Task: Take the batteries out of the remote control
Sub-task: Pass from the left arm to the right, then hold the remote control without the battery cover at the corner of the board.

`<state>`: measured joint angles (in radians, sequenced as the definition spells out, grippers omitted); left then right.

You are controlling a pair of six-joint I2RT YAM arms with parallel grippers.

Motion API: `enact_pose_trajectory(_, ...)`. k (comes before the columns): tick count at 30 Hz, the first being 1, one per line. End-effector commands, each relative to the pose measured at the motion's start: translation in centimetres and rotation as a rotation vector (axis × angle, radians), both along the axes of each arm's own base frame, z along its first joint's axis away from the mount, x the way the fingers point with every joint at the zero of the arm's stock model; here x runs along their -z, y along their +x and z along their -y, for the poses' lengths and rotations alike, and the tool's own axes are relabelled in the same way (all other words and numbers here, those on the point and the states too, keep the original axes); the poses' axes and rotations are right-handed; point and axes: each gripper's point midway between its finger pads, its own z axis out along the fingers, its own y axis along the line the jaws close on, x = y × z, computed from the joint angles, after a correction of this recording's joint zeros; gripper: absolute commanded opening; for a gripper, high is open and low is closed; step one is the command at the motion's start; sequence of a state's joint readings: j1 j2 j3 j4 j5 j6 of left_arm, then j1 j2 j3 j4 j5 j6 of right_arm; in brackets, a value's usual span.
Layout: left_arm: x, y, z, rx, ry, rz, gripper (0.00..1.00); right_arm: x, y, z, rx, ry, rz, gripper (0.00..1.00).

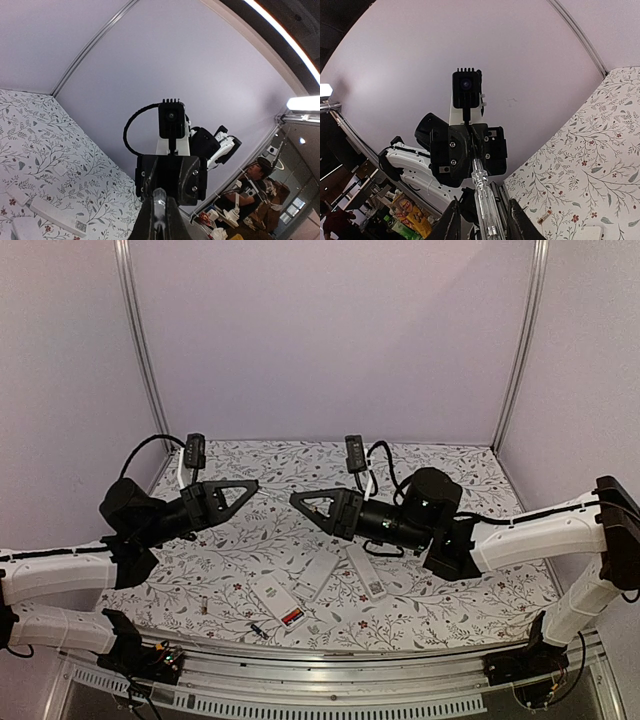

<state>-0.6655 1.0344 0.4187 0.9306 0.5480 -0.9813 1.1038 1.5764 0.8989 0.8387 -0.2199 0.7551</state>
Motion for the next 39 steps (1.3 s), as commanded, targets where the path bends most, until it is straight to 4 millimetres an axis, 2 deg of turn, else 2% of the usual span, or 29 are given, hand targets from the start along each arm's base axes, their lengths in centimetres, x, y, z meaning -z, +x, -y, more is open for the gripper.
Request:
enact_pose_trajectory(1,0.6,0.2,-0.2,-0.012,0.0,-0.001,0.0,-0.4,-0.4,-0.7,-0.023,0.01,0.015,0.3)
enact_pose_trajectory(6,0.7,0.4,-0.2,-0.018,0.002,-0.007,0.0,-0.1,-0.4,-0.9,-0.025,0.002,0.012,0.26)
enact_pose_trajectory(14,1.1,0.6,-0.1,-0.025,0.017,-0.016,0.0,0.3,0.0,-0.8,-0.006,-0.015,0.011,0.03)
enact_pose_trajectory(16,1.2,0.7,-0.1,-0.027,0.024,-0.022,0.0,0.5,0.2,-0.6,0.011,-0.019,0.008,0.0)
enact_pose_trajectory(17,1.3,0.8,0.0,-0.026,0.032,-0.025,0.04,0.5,0.3,-0.5,0.021,-0.019,0.008,0.0)
enact_pose_trajectory(18,1.6,0.9,0.1,-0.026,0.048,-0.035,0.14,0.7,0.4,-0.3,0.031,-0.024,0.006,0.0)
enact_pose_trajectory(20,2.8,1.6,0.2,-0.048,0.104,-0.079,0.44,1.0,0.8,0.2,0.067,-0.046,0.01,0.0)
enact_pose_trajectory(21,3.8,2.0,0.2,-0.07,0.148,-0.117,0.58,1.3,1.1,0.5,0.09,-0.067,0.008,0.0)
enact_pose_trajectory(22,4.8,2.5,0.1,-0.098,0.191,-0.153,0.69,2.0,1.6,0.9,0.124,-0.106,0.003,0.0)
enact_pose_trajectory(23,5.9,2.8,-0.2,-0.123,0.232,-0.188,0.75,2.4,2.0,1.5,0.16,-0.14,-0.005,0.0)
enact_pose_trajectory(25,8.4,3.5,-1.1,-0.193,0.315,-0.263,0.81,4.1,2.9,2.7,0.219,-0.234,-0.012,0.0)
enact_pose_trajectory(29,14.6,3.7,-3.1,-0.283,0.507,-0.46,0.81,7.9,4.6,5.8,0.323,-0.433,-0.058,0.0)
enact_pose_trajectory(32,18.7,3.1,-3.9,-0.299,0.61,-0.587,0.77,11.3,4.4,7.5,0.328,-0.584,-0.095,0.0)
enact_pose_trajectory(37,23.4,1.6,-4.2,-0.287,0.683,-0.72,0.69,15.7,2.9,8.0,0.239,-0.746,-0.126,0.0)
enact_pose_trajectory(39,24.6,1.0,-4.2,-0.275,0.696,-0.753,0.67,16.9,1.9,7.6,0.174,-0.771,-0.146,0.0)
